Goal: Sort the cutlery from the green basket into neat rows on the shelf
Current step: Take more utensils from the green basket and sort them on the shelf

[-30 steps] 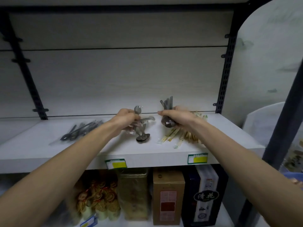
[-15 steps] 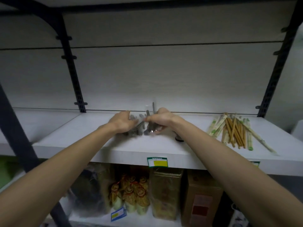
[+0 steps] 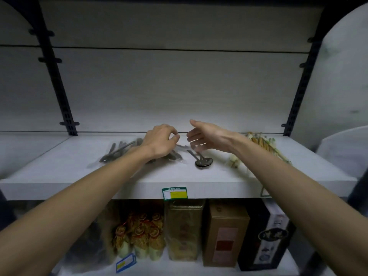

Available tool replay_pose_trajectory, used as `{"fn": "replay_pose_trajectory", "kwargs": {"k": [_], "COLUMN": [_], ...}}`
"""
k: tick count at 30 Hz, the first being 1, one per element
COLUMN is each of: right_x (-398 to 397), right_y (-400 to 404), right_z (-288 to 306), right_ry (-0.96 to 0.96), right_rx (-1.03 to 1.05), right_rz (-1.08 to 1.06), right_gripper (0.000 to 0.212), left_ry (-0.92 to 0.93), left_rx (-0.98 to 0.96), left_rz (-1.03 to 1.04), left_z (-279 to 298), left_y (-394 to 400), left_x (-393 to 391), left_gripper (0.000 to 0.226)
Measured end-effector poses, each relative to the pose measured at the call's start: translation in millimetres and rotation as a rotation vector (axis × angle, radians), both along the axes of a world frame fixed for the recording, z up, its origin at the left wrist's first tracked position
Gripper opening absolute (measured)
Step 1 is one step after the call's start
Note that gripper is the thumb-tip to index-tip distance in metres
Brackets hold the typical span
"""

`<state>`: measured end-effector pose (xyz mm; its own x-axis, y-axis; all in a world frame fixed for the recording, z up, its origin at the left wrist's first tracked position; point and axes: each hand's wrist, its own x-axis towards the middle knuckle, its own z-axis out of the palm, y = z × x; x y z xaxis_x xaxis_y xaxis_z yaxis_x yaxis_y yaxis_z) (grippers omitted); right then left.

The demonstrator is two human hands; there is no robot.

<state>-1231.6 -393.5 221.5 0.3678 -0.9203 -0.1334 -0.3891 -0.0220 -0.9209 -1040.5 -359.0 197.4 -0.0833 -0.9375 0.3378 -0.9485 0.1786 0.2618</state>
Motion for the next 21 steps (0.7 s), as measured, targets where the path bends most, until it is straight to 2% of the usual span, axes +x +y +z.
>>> {"fn": "replay_pose_trajectory", "kwargs": {"k": [3,6,8,11,14,16,19,21], "right_x": [-34,-81,-115,-150,-167,-176,-191,-200], "right_y": [0,1,0,9,17,19,24,27], "right_z": [2,0,-5,-17,-29,-36,-44,-47], "right_ry": [0.010,0.083,0.296,0.601,0.746,0.757,0.639,0.579], "right_rx": [-0.123,-0.364,-0.512,-0.492,-0.469,-0.426,-0.371,-0.383], "right_rz": [-0.098,-0.270,-0.344,-0.346,-0.402,-0.431,-0.461,-0.462], "right_gripper": [0.048,0.037,0.033,0.039,0.049,0.057,0.072,0.066], "left_ry": [-0.026,-0.016,-0.010,-0.040,-0.055,-0.087,-0.151,-0.160], "left_rx": [-0.001,0.034,0.066,0.085,0.146,0.178,0.194,0.183], "left_rz": [-0.036,-0.106,-0.149,-0.201,-0.244,-0.257,-0.261,-0.245], "left_z": [-1,-3,-5,-8,-9,-9,-11,-13], "left_y": [-7,-11,-11,-12,-15,-16,-16,-16], "left_x": [-25,-54,-75,-106,-134,-153,-177,-186], "left_gripper": [0.034,0.032,0.031,0.030,0.036,0.039,0.039,0.040]}}
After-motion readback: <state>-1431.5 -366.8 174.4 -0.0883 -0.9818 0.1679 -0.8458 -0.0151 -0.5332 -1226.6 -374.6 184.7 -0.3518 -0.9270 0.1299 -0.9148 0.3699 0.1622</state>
